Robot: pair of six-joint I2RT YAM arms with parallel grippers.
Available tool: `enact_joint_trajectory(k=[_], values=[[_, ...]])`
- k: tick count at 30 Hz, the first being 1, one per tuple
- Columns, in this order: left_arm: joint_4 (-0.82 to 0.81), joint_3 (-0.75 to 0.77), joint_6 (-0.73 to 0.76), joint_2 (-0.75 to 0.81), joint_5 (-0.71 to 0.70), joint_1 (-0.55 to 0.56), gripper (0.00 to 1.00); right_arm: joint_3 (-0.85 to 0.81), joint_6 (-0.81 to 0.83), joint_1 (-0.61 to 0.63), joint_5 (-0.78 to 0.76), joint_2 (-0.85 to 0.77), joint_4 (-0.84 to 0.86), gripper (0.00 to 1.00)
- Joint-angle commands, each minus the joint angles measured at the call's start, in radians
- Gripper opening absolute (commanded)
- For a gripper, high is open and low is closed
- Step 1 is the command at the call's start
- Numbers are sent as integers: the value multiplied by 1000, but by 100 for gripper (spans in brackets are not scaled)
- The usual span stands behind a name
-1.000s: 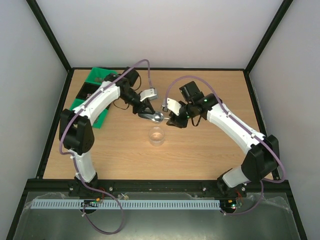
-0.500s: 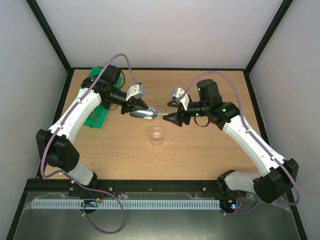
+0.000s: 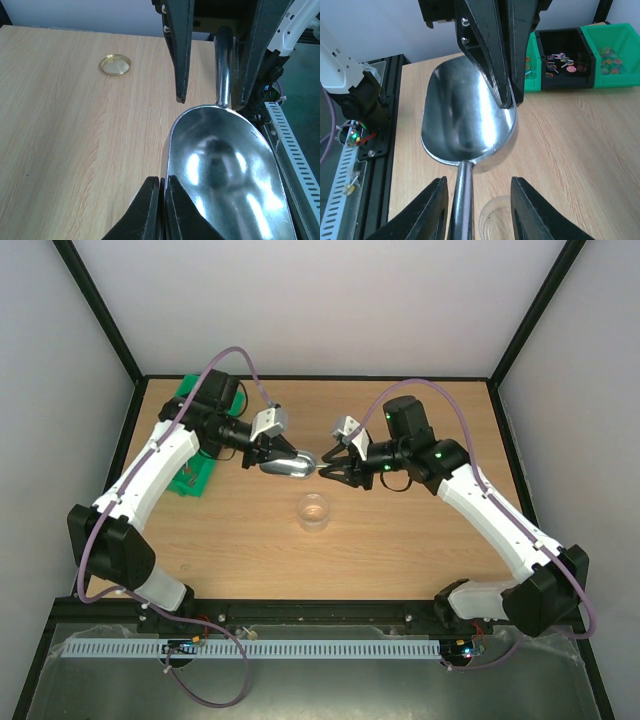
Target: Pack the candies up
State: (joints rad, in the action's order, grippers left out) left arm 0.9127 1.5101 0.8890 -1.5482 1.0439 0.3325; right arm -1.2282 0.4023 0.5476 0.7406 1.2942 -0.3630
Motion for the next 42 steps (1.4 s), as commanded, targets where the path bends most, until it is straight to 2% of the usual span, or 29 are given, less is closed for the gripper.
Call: enact_joint_trajectory(k=[1, 6, 11, 17, 19, 26, 31, 34, 37, 39, 42], values=[[-29, -24, 5, 37, 54, 1, 2, -36, 8, 18, 26, 8, 8, 34], [-31, -35, 6, 46, 56, 1, 2, -36, 7, 28, 19, 13, 10, 24], [-32, -40, 7, 48, 59, 0, 2, -36, 12, 28, 7, 16, 9, 22], [-43, -43, -10, 45, 54, 0, 2, -36, 9, 28, 4, 17, 14, 3], [-74, -47, -58, 45, 37, -2, 5, -32, 8, 28, 0, 15, 19, 1], [-220, -41, -348, 33, -35, -77, 52, -5, -21, 26, -72, 3, 35, 1], [-338, -29, -600, 20, -144, -204, 64, 36, -47, 15, -126, -10, 67, 1], [-322, 11, -659, -25, -177, -318, 98, 50, -55, -2, -147, -10, 85, 1], [-296, 50, -690, -99, -114, -457, 99, 56, -56, -20, -154, -8, 90, 1], [-311, 70, -761, -153, -139, -530, 99, 59, -52, -28, -157, -6, 90, 1], [-254, 178, -766, -256, -203, -610, 100, 62, -47, -34, -166, -3, 91, 1]])
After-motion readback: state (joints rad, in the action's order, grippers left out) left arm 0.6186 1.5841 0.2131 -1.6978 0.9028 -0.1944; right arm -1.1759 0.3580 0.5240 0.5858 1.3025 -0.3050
